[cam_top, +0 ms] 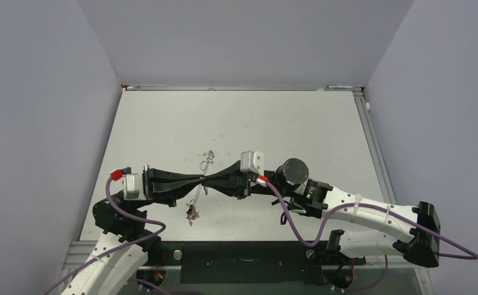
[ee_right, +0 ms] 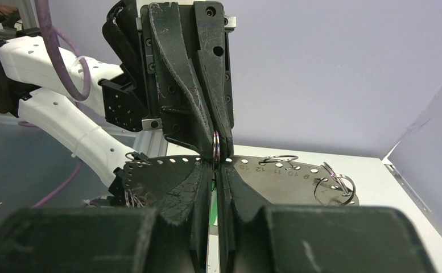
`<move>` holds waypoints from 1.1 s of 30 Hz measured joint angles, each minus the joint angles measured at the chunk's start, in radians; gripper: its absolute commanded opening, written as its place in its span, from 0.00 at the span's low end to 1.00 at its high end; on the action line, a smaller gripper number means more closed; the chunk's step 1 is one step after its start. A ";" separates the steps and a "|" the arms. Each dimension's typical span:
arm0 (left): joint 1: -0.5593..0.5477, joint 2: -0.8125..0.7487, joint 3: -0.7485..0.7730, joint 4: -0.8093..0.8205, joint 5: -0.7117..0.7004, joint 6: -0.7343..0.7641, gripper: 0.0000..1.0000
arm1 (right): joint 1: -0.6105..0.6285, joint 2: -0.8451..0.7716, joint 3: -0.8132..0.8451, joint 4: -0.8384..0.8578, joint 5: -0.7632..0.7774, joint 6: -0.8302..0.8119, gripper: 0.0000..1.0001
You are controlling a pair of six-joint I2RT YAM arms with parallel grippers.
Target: Put the keys on the keyring
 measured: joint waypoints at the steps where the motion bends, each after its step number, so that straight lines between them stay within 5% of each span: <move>1: 0.000 0.000 0.000 0.001 0.000 0.000 0.00 | 0.000 0.000 0.000 0.002 -0.001 0.000 0.05; 5: 0.000 0.000 0.000 0.002 -0.001 0.000 0.01 | 0.000 0.000 0.000 0.003 -0.009 -0.007 0.05; 23: 0.000 -0.017 0.002 -0.069 -0.002 0.057 0.57 | 0.000 -0.085 0.071 -0.341 -0.006 -0.114 0.05; 33: -0.079 -0.026 0.123 -0.457 0.018 0.355 0.65 | 0.000 -0.156 0.104 -0.572 0.103 -0.155 0.05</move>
